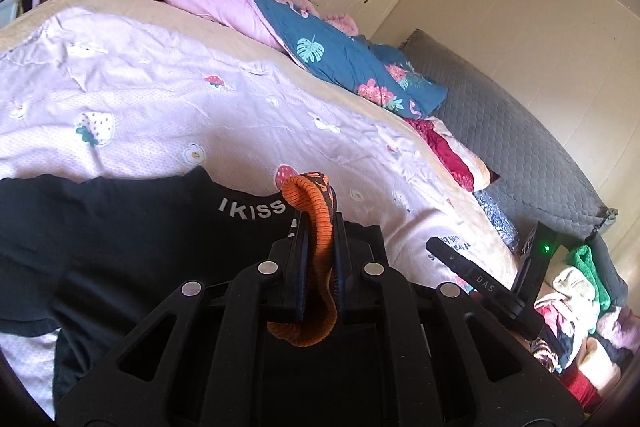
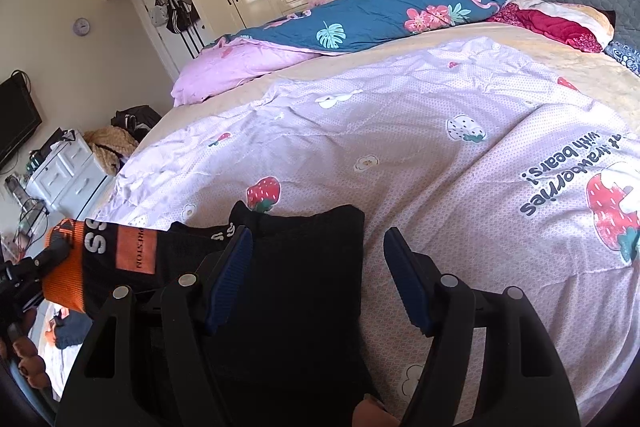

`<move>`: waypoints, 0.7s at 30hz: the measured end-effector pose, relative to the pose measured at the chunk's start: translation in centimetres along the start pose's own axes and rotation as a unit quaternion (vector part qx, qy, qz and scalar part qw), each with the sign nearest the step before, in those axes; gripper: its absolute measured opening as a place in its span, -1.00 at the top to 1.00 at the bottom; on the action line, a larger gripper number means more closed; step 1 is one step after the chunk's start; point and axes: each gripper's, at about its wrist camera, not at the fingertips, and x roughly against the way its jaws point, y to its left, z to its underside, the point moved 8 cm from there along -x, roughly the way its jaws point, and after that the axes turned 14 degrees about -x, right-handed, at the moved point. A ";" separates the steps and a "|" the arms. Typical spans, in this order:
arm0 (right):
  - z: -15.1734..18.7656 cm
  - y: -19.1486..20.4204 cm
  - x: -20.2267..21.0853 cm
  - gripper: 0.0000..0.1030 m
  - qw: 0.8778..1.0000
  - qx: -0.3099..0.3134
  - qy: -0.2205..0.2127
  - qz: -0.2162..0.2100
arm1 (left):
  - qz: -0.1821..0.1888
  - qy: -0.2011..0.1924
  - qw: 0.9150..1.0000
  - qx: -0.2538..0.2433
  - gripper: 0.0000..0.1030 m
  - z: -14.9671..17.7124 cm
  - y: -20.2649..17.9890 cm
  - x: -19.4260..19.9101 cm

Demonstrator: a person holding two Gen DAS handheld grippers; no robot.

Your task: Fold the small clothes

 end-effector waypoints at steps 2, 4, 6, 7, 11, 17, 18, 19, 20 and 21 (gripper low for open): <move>0.1 0.2 -0.1 -0.30 1.000 0.006 0.002 -0.001 | -0.003 -0.001 1.000 0.005 0.92 0.1 0.3 0.3; 0.3 0.6 -0.2 -0.30 1.000 0.011 0.005 -0.003 | -0.006 0.002 1.000 0.010 0.92 0.4 0.7 0.4; 0.5 0.8 -0.4 -0.30 1.000 0.016 0.009 -0.002 | -0.011 0.005 1.000 0.017 0.92 0.9 1.2 0.9; 0.6 1.0 -0.5 -0.30 1.000 0.019 0.013 -0.004 | -0.014 0.006 1.000 0.019 0.92 1.1 1.5 1.1; 1.0 1.7 -0.7 -0.30 0.999 0.036 0.019 -0.007 | -0.028 0.017 0.999 0.033 0.92 2.5 3.0 1.6; 2.1 2.6 -1.3 -0.30 0.998 0.057 0.037 -0.011 | -0.048 0.032 0.996 0.062 0.92 4.1 5.5 1.6; 2.4 2.8 -1.4 -0.30 0.997 0.061 0.040 -0.011 | -0.055 0.037 0.996 0.066 0.92 4.4 6.1 1.4; 2.7 3.0 -1.6 -0.30 0.997 0.066 0.046 -0.010 | -0.058 0.039 0.995 0.068 0.92 4.6 6.4 1.3; 3.0 3.2 -1.8 -0.30 0.996 0.070 0.049 -0.010 | -0.063 0.044 0.994 0.075 0.92 5.0 7.1 1.1; 3.4 3.5 -2.0 -0.30 0.995 0.078 0.055 -0.010 | -0.064 0.046 0.994 0.079 0.92 5.1 7.4 0.9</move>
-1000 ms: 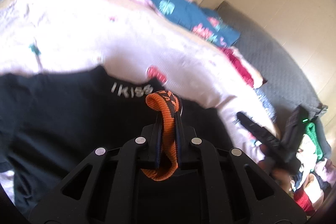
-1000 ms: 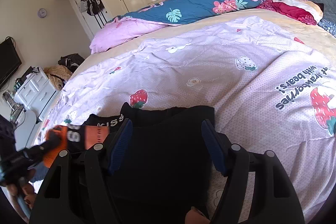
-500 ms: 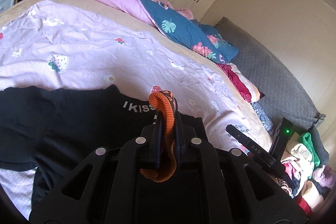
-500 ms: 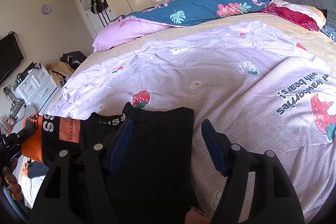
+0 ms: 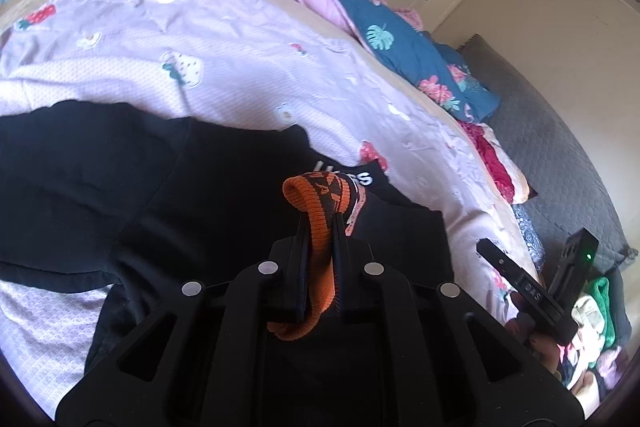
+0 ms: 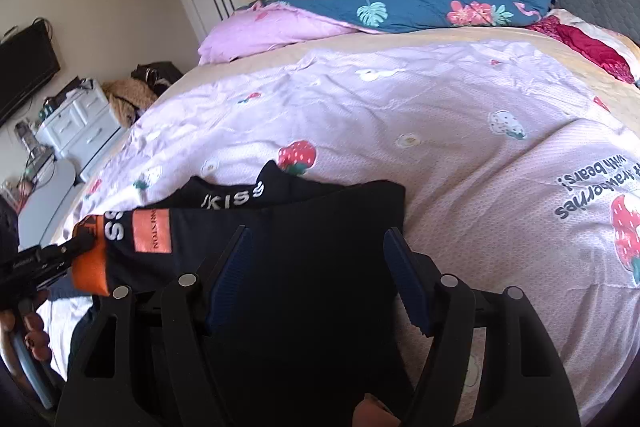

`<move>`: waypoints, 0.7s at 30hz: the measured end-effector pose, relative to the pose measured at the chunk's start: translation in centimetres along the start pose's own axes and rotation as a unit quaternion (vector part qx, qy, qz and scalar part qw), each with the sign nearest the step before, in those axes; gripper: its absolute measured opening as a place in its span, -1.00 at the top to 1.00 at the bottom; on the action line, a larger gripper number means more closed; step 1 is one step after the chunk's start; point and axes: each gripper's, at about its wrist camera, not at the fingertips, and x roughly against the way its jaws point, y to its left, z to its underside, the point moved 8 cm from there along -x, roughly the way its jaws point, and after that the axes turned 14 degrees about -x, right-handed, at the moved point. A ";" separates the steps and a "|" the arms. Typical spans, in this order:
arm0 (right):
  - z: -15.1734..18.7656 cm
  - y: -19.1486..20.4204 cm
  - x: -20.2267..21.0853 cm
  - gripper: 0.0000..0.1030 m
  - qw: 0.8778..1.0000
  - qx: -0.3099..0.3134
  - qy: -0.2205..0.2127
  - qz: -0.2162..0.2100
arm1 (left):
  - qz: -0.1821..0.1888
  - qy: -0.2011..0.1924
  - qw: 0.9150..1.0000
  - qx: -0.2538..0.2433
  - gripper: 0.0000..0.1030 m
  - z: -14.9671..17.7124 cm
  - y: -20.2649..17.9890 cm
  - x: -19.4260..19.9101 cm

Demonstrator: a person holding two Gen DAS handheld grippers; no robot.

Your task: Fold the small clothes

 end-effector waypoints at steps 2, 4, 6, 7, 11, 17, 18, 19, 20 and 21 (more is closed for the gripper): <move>0.6 0.6 -0.3 -0.30 1.000 0.015 0.008 0.001 | -0.003 0.006 1.000 0.005 0.92 0.3 0.7 -0.4; 1.2 1.3 -0.7 -0.30 0.999 0.030 0.015 0.001 | -0.012 0.012 1.000 0.005 0.92 0.5 1.2 -0.9; 2.0 1.9 -1.2 -0.30 0.999 0.043 0.026 0.000 | -0.015 0.018 1.000 0.008 0.91 0.8 1.7 -1.2; 2.3 2.2 -1.4 -0.30 0.998 0.048 0.031 -0.001 | -0.018 0.020 1.000 0.010 0.90 0.8 2.0 -1.4; 4.0 3.2 -2.5 -0.30 0.995 0.079 0.055 0.002 | -0.035 0.039 0.998 0.029 0.82 1.6 4.0 -2.3; 6.5 4.4 -3.6 -0.46 0.988 0.129 0.087 0.005 | -0.048 0.073 0.995 0.039 0.18 3.1 5.1 -3.6; 6.8 4.5 -3.9 -0.47 0.986 0.136 0.092 0.008 | -0.055 0.076 0.995 0.031 0.18 3.2 5.0 -3.8; 7.2 4.6 -4.2 -0.49 0.985 0.143 0.097 0.011 | -0.065 0.077 0.995 0.020 0.20 3.3 4.9 -3.9; 7.6 4.6 -4.4 -0.50 0.984 0.146 0.103 0.014 | -0.077 0.079 0.994 0.005 0.30 3.4 4.7 -4.1; 8.0 4.6 -4.6 -0.50 0.983 0.148 0.110 0.017 | -0.087 0.080 0.993 -0.006 0.73 3.4 4.6 -4.1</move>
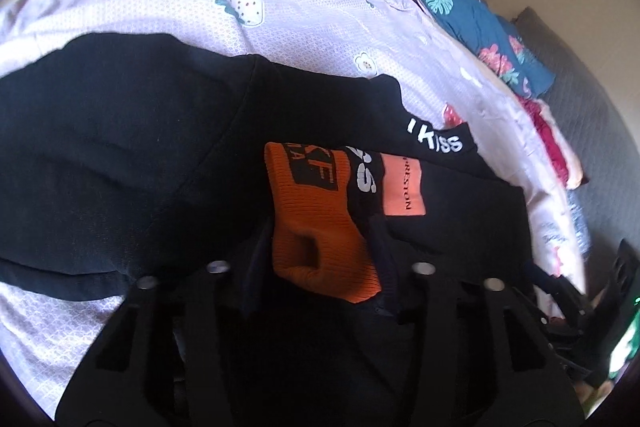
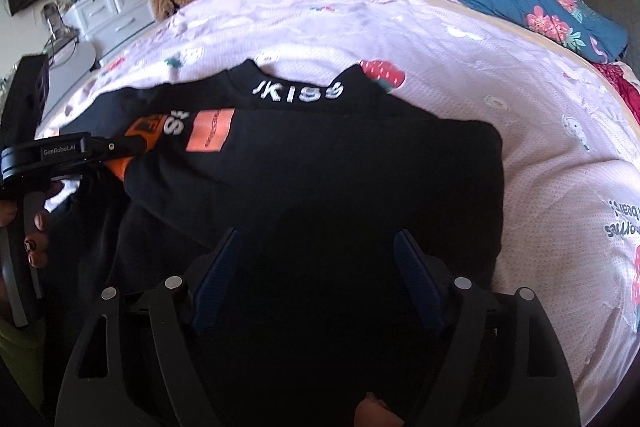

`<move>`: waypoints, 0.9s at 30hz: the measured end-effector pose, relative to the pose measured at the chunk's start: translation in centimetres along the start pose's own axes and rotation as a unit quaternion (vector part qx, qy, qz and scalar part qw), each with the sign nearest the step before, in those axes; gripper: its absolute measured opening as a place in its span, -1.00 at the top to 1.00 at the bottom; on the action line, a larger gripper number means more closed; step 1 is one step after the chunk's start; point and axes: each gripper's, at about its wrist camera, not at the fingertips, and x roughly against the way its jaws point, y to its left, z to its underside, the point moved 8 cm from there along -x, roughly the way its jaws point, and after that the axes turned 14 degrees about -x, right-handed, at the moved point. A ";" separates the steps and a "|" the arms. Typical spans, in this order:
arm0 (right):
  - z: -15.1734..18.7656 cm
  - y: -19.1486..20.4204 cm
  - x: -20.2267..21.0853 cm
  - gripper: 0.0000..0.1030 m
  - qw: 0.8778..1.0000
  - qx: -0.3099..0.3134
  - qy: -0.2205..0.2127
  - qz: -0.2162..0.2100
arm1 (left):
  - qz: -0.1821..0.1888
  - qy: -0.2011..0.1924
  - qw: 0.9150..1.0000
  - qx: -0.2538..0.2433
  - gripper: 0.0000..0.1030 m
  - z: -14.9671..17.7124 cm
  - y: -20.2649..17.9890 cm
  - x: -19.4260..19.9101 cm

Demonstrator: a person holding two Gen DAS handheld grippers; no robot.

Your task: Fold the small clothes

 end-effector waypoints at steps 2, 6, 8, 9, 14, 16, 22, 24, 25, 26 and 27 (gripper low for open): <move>0.3 -0.1 -0.4 -0.50 1.000 -0.001 0.009 0.005 | 0.001 0.003 1.000 -0.015 0.87 0.0 -0.6 0.1; 0.2 -0.7 -0.2 -0.50 1.000 -0.012 0.009 0.000 | 0.009 -0.015 1.000 -0.022 0.90 -0.5 -1.2 2.1; 0.0 -0.9 0.0 -0.50 1.000 -0.021 0.008 -0.009 | 0.005 -0.020 0.999 -0.032 0.90 -0.8 -1.6 3.1; 0.0 -1.0 0.0 -0.50 1.000 -0.023 0.007 -0.010 | 0.001 -0.018 0.999 -0.036 0.90 -0.7 -1.6 3.2; -0.1 -1.4 -0.4 -0.50 0.999 -0.031 0.010 -0.003 | -0.031 0.009 0.999 -0.032 0.73 0.6 -0.4 1.9; 0.0 -1.5 -0.7 -0.50 0.999 -0.032 0.016 0.000 | -0.039 -0.001 0.999 -0.031 0.72 0.3 -0.2 2.5; 0.4 -1.6 -1.1 -0.52 0.999 -0.031 0.025 0.007 | -0.099 -0.047 0.992 -0.065 0.08 -1.3 -0.2 5.3; 0.4 -1.6 -1.1 -0.53 0.999 -0.032 0.026 0.008 | -0.097 -0.040 0.992 -0.077 0.06 -1.1 -0.9 4.8; 0.4 -1.6 -1.1 -0.54 0.999 -0.033 0.026 0.008 | -0.097 -0.032 0.991 -0.082 0.05 -0.9 -1.1 4.3; 0.4 -1.6 -1.1 -0.55 0.999 -0.034 0.026 0.007 | -0.098 -0.025 0.991 -0.086 0.04 -0.8 -1.3 3.7; 0.3 -1.6 -1.1 -0.56 0.999 -0.036 0.026 0.005 | -0.107 -0.012 0.990 -0.091 0.03 -0.4 -1.3 2.9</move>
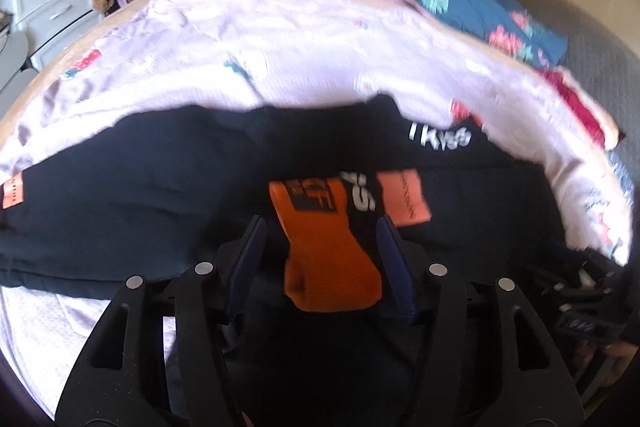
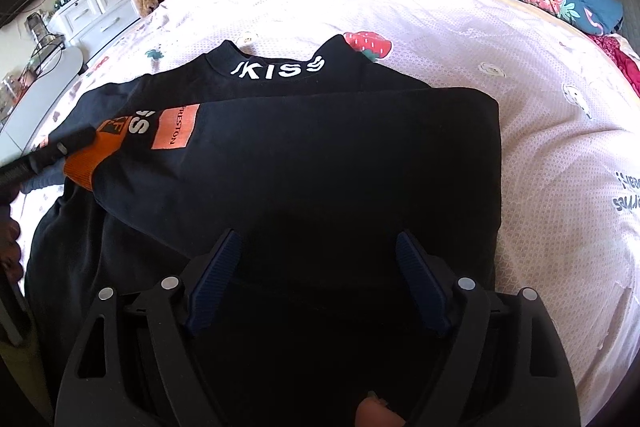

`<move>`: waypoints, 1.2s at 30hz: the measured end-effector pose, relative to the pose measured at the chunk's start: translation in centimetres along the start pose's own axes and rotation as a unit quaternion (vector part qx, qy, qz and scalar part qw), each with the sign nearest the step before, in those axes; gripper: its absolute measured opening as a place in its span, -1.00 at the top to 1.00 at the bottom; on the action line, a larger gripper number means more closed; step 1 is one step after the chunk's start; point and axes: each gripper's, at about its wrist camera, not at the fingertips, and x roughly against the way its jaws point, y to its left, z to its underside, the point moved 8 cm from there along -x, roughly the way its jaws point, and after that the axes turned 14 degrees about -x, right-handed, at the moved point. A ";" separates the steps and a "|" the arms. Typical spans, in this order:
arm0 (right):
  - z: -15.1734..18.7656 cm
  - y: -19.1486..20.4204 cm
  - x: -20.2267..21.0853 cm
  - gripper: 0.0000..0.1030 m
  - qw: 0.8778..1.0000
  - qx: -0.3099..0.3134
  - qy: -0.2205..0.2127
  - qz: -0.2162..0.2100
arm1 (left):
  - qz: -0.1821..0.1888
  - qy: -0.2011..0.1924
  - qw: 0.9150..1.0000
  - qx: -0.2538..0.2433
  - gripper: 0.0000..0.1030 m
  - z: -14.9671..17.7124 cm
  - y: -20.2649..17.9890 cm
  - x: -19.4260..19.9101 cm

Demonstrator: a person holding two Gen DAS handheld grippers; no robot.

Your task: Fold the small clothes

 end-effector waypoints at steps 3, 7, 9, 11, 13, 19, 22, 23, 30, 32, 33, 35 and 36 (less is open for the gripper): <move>-0.1 -0.1 0.1 -0.58 1.000 -0.006 0.000 -0.004 | -0.036 0.033 0.999 -0.022 -0.14 1.3 0.5 -2.1; -0.3 0.1 0.6 -0.61 1.000 -0.009 -0.010 -0.010 | -0.027 0.028 0.999 -0.013 -0.14 1.1 0.6 -1.7; -0.8 0.5 1.5 -0.64 0.999 -0.010 -0.028 -0.021 | -0.017 0.021 1.000 -0.005 -0.20 0.9 0.7 -1.0; -1.2 0.9 2.4 -0.70 0.998 -0.008 -0.048 -0.028 | -0.014 0.014 1.000 -0.002 -0.30 0.6 0.7 -0.5; -1.6 1.4 3.4 -0.74 0.997 -0.005 -0.068 -0.035 | -0.018 0.010 1.000 -0.002 -0.44 0.3 0.6 0.1; -1.9 2.8 4.8 -0.89 0.994 0.009 -0.098 -0.038 | -0.010 -0.010 1.000 0.014 -0.80 0.0 0.6 1.9; -1.8 3.4 4.9 -0.91 0.994 0.013 -0.102 -0.040 | -0.015 -0.018 1.000 0.021 -0.82 0.1 1.0 2.8; -1.8 3.5 4.9 -0.91 0.994 0.014 -0.103 -0.040 | -0.016 -0.018 0.999 0.024 -0.82 0.2 1.2 2.9; -1.7 4.7 5.5 -0.91 0.992 0.015 -0.115 -0.043 | -0.027 -0.017 0.999 0.037 -0.82 0.9 2.2 3.7; -1.6 5.1 5.6 -0.91 0.992 0.020 -0.118 -0.044 | -0.035 -0.019 0.998 0.040 -0.82 1.2 2.6 4.1; -1.5 5.2 5.7 -0.91 0.992 0.021 -0.119 -0.045 | -0.039 -0.020 0.998 0.041 -0.82 1.3 2.8 4.2; -1.4 5.7 5.7 -0.91 0.991 0.023 -0.120 -0.045 | -0.046 -0.021 0.998 0.044 -0.82 1.6 3.3 4.6; -1.3 6.0 5.7 -0.91 0.991 0.025 -0.120 -0.046 | -0.049 -0.023 0.997 0.047 -0.82 1.7 3.5 4.7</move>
